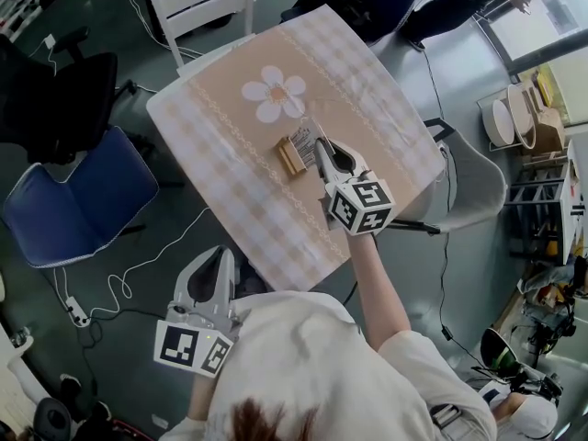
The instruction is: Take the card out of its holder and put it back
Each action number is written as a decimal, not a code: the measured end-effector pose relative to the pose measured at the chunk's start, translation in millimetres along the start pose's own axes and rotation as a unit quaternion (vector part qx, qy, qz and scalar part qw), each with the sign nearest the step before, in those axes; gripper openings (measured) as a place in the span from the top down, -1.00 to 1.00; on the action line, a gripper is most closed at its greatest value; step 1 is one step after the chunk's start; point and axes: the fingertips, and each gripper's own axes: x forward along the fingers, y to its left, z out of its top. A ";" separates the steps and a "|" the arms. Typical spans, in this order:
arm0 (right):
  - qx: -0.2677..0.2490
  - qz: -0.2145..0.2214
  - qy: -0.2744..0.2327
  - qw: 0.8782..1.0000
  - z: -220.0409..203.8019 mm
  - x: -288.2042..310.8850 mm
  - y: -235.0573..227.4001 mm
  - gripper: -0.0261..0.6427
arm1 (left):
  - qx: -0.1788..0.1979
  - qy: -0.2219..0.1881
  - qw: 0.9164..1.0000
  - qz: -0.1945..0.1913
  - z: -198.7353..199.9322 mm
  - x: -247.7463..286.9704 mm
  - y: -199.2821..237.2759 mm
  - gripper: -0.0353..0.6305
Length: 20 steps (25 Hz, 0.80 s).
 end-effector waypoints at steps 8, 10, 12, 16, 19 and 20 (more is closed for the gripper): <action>-0.001 0.002 0.002 1.000 0.9 4.0 1.8 0.87 | 0.001 -0.002 1.000 0.003 -0.3 -2.0 0.1 0.89; 0.003 0.001 0.004 1.000 0.3 3.4 1.7 0.87 | 0.000 -0.001 1.000 0.001 -1.2 -1.7 -0.7 0.89; 0.003 0.001 0.007 1.000 -1.0 2.8 2.4 0.87 | 0.000 0.000 1.000 0.000 -1.2 -1.2 -1.5 0.89; 0.002 0.003 0.009 1.000 -7.2 2.0 4.4 0.87 | 0.000 -0.002 1.000 -0.003 -1.1 -0.8 -3.1 0.89; 0.003 0.001 0.011 1.000 -13.6 2.6 4.9 0.87 | 0.001 -0.002 1.000 -0.002 -1.8 -2.0 -3.2 0.89; 0.003 -0.001 0.011 1.000 -15.2 2.7 5.2 0.87 | 0.002 -0.002 1.000 -0.001 -1.9 -2.7 -3.0 0.89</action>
